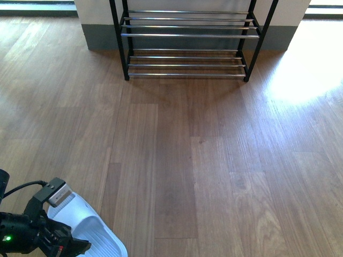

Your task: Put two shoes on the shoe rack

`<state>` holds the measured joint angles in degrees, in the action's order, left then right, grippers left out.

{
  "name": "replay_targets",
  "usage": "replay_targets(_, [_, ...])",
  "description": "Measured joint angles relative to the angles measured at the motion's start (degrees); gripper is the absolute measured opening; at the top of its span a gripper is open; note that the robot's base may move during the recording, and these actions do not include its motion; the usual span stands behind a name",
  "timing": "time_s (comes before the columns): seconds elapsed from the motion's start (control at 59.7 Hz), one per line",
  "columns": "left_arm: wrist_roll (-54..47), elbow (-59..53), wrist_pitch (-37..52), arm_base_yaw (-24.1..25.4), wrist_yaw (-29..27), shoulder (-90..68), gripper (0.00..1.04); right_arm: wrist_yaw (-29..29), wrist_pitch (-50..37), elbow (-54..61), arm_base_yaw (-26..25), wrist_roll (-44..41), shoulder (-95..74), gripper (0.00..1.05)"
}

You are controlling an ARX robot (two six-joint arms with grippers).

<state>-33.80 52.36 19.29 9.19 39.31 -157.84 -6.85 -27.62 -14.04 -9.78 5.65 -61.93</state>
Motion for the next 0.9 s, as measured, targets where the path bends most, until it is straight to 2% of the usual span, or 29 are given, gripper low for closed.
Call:
replay_targets(0.1, [0.0, -0.3, 2.5, 0.0, -0.9, -0.1, 0.95, 0.0, 0.0, 0.0, 0.0, 0.0, 0.0, 0.01])
replay_targets(0.285, [6.1, -3.0, 15.2, -0.6, -14.4, -0.1, 0.95, 0.0, 0.0, 0.0, 0.0, 0.0, 0.0, 0.01])
replay_targets(0.435, [11.9, -4.0, 19.4, -1.2, -19.2, -0.5, 0.95, 0.0, 0.0, 0.0, 0.0, 0.0, 0.0, 0.01])
replay_targets(0.586, [13.8, -4.3, 19.1, -1.6, -23.4, -0.5, 0.95, 0.0, 0.0, 0.0, 0.0, 0.0, 0.0, 0.01])
replay_targets(0.904, [13.5, -4.3, 16.4, -1.9, -25.7, -0.5, 0.95, 0.0, 0.0, 0.0, 0.0, 0.0, 0.0, 0.01])
